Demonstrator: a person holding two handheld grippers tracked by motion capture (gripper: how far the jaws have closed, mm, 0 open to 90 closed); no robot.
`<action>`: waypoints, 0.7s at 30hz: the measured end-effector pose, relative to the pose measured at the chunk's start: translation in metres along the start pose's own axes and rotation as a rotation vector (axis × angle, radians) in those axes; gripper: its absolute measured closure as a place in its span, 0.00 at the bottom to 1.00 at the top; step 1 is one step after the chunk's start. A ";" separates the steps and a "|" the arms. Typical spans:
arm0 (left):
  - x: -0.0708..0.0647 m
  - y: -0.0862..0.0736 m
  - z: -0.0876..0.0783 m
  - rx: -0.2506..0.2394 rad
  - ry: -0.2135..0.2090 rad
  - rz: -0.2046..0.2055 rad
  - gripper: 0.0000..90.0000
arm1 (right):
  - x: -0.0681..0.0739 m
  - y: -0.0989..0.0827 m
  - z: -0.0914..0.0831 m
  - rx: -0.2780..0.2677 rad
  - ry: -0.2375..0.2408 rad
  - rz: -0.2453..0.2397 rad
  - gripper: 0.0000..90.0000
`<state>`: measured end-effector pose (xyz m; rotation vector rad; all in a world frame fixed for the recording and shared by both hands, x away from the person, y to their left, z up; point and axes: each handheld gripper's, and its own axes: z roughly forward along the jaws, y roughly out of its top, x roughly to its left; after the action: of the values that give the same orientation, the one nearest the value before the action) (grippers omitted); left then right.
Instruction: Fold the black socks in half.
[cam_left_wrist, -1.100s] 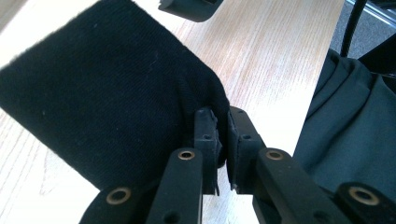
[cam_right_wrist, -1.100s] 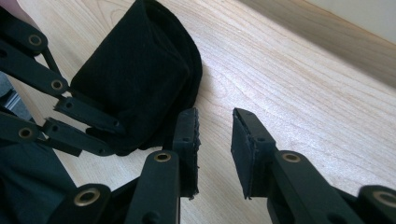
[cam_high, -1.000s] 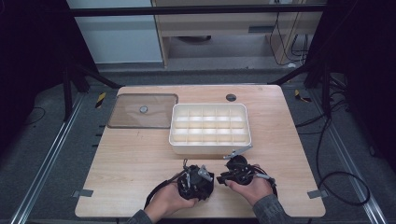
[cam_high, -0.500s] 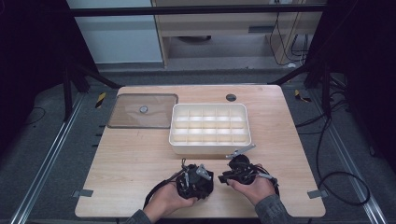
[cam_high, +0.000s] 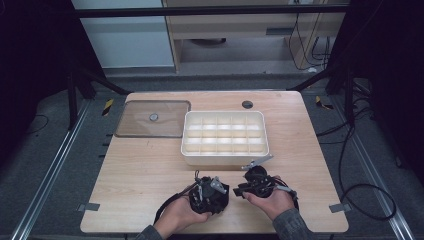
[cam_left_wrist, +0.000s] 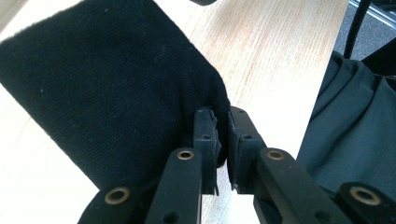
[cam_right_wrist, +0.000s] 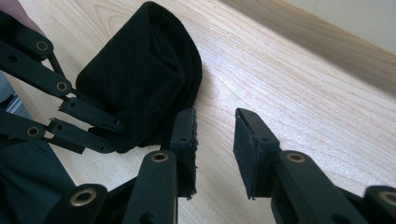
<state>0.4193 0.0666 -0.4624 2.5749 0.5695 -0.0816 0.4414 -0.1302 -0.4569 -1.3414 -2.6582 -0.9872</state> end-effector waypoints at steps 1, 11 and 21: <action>0.000 0.000 0.000 -0.001 -0.002 -0.001 0.92 | 0.000 0.000 0.000 0.002 -0.001 0.001 0.77; 0.001 -0.003 0.001 -0.019 -0.013 -0.014 0.92 | 0.003 0.003 0.004 0.006 0.006 0.000 0.77; -0.001 -0.005 0.001 -0.014 0.000 -0.007 0.92 | 0.005 0.006 0.003 0.002 0.001 -0.001 0.77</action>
<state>0.4164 0.0700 -0.4651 2.5591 0.5768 -0.0792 0.4435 -0.1228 -0.4552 -1.3387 -2.6587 -0.9841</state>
